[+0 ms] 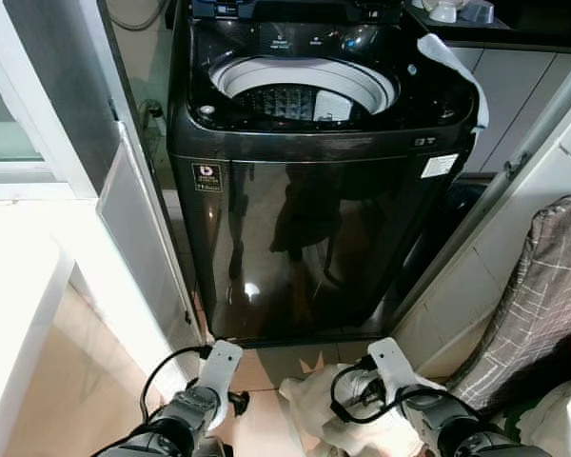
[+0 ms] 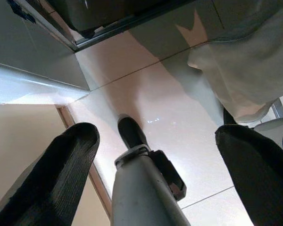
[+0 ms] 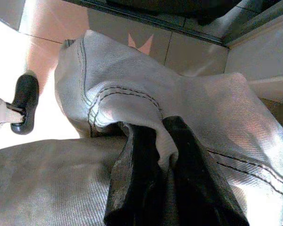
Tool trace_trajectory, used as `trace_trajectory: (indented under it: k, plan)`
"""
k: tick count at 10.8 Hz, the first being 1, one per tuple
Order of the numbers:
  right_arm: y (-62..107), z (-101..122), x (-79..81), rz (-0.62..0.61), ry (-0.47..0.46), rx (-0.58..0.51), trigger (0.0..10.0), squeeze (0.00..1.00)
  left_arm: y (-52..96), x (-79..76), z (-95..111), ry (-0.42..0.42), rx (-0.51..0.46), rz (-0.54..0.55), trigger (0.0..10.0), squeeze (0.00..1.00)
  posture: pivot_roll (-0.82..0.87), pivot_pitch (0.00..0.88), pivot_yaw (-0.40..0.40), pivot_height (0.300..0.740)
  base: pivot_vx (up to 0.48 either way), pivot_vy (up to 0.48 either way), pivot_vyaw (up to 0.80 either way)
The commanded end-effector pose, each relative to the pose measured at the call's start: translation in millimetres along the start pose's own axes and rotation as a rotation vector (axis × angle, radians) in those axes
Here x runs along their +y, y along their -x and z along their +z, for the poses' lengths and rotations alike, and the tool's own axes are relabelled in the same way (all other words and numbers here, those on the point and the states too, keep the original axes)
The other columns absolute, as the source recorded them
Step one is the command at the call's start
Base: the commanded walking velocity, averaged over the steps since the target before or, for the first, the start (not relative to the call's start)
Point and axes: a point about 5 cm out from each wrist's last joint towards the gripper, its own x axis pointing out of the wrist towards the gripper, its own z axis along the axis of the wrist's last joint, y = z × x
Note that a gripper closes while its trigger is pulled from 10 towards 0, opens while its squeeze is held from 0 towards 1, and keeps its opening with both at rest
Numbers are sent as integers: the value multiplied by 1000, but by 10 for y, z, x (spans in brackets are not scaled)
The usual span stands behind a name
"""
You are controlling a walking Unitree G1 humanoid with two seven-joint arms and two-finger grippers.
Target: Clothes washing
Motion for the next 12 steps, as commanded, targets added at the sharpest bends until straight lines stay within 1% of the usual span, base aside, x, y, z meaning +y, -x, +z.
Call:
trace_trajectory:
  k: [1, 6, 7, 8, 9, 12]
  plan:
    - [13, 38, -71, -15, -3, -6, 10000, 0, -3, -22, 20, -8, 2, -6, 10000, 0, -14, 80, -60, 740, 0, 0, 0]
    - [16, 65, -88, -18, -13, -7, 10000, 0, -2, -18, 70, -31, -6, -11, 10000, 0, -23, 85, -58, 740, 0, 0, 0]
    - [14, 76, -84, -16, -14, -7, 10000, 0, -1, -9, 75, -17, -8, -9, 10000, 0, -19, 83, -56, 740, 0, 0, 0]
    - [13, 84, -81, -16, -15, -7, 10000, 0, -1, -4, 70, 21, -7, -4, 10000, 0, -18, 77, -54, 740, 0, 0, 0]
    - [12, 109, -77, -16, -12, -8, 10000, 0, 1, 16, 84, 38, -8, 6, 10000, 0, -17, 64, -50, 740, 0, 0, 0]
    - [6, 131, -56, -15, -23, -10, 10000, 0, 6, 54, 99, 23, -11, 12, 10000, 0, -21, 55, -44, 740, 0, 0, 0]
